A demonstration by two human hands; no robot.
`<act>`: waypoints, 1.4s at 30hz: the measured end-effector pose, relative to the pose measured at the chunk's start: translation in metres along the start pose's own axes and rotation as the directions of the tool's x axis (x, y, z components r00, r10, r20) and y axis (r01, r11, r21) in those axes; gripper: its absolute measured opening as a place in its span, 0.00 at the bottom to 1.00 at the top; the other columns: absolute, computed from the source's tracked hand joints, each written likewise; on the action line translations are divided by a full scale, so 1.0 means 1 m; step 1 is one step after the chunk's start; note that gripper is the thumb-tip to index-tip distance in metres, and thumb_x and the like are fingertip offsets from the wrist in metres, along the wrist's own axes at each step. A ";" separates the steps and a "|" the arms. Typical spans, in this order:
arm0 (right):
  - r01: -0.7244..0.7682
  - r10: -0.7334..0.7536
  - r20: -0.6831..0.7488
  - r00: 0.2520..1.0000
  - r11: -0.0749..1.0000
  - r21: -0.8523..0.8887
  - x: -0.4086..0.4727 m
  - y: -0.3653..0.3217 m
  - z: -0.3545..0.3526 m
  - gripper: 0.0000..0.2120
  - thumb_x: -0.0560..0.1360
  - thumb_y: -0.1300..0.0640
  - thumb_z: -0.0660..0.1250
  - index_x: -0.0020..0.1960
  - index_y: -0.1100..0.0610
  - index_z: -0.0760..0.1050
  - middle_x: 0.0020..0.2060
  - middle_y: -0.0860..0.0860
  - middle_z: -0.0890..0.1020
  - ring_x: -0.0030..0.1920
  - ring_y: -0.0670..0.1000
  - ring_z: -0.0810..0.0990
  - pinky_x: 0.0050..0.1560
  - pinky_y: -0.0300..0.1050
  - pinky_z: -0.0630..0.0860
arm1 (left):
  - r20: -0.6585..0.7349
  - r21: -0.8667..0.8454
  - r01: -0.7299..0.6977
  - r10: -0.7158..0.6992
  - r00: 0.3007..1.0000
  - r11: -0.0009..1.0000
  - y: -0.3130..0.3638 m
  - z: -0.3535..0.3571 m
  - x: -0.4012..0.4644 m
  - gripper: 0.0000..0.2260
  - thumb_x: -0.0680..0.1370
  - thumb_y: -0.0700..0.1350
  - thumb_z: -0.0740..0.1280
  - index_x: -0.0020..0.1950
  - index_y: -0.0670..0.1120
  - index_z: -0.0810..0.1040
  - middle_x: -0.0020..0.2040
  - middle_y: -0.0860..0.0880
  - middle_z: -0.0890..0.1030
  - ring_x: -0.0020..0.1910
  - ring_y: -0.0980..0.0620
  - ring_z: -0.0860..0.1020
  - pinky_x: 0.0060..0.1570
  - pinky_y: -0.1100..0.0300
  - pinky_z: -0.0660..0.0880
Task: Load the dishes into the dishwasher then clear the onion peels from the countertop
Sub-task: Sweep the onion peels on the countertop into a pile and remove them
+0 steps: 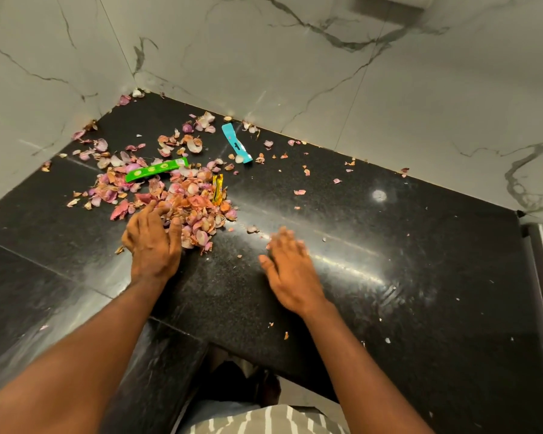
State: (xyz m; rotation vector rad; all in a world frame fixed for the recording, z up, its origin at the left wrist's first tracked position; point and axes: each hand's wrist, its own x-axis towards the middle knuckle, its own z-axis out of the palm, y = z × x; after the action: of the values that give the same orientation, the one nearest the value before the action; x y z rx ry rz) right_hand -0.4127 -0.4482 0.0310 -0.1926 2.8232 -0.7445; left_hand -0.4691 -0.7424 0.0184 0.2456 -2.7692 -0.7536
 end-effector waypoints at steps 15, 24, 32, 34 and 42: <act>-0.186 0.324 -0.184 0.928 0.830 0.526 0.001 -0.017 -0.011 0.24 0.87 0.49 0.56 0.80 0.57 0.66 0.70 0.58 0.79 0.71 0.53 0.77 0.74 0.53 0.71 | 0.008 -0.041 -0.016 0.016 1.000 0.999 -0.003 0.000 0.000 0.22 0.84 0.61 0.53 0.72 0.52 0.70 0.75 0.47 0.68 0.78 0.45 0.59 0.73 0.41 0.55; -0.499 0.520 -0.234 0.822 0.854 0.144 0.007 0.010 -0.002 0.37 0.85 0.43 0.57 0.84 0.60 0.46 0.84 0.60 0.48 0.84 0.59 0.44 0.83 0.56 0.44 | 0.007 -0.057 -0.015 0.015 1.000 0.998 -0.005 0.001 0.002 0.21 0.84 0.61 0.53 0.72 0.52 0.70 0.75 0.48 0.68 0.77 0.46 0.59 0.73 0.42 0.55; -0.012 0.332 -0.357 0.873 0.747 0.664 0.000 -0.015 -0.009 0.17 0.85 0.55 0.64 0.72 0.53 0.77 0.64 0.49 0.83 0.65 0.46 0.81 0.69 0.52 0.77 | -0.001 -0.060 -0.019 0.019 1.000 0.998 -0.007 0.001 0.001 0.22 0.84 0.61 0.52 0.73 0.52 0.70 0.75 0.49 0.68 0.77 0.46 0.60 0.74 0.41 0.56; -0.220 0.414 -0.394 0.820 0.865 0.451 0.003 -0.006 -0.008 0.26 0.85 0.52 0.62 0.80 0.56 0.65 0.77 0.55 0.71 0.77 0.53 0.69 0.78 0.53 0.66 | -0.001 -0.057 -0.020 0.020 1.000 0.998 -0.006 0.000 0.001 0.22 0.84 0.61 0.52 0.73 0.52 0.70 0.74 0.48 0.68 0.77 0.46 0.60 0.73 0.41 0.56; -0.015 0.070 -0.049 0.996 0.705 0.709 0.007 -0.026 0.001 0.19 0.85 0.50 0.63 0.75 0.49 0.74 0.73 0.44 0.76 0.75 0.43 0.70 0.78 0.52 0.66 | -0.015 -0.056 -0.021 0.021 1.000 0.998 -0.005 0.000 0.001 0.23 0.84 0.61 0.52 0.73 0.51 0.70 0.74 0.48 0.68 0.76 0.46 0.60 0.72 0.44 0.55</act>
State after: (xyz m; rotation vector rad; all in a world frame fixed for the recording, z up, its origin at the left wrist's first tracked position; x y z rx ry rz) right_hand -0.4168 -0.4727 0.0420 0.0356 2.3516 -1.7808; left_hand -0.4692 -0.7471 0.0158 0.2098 -2.7287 -0.8196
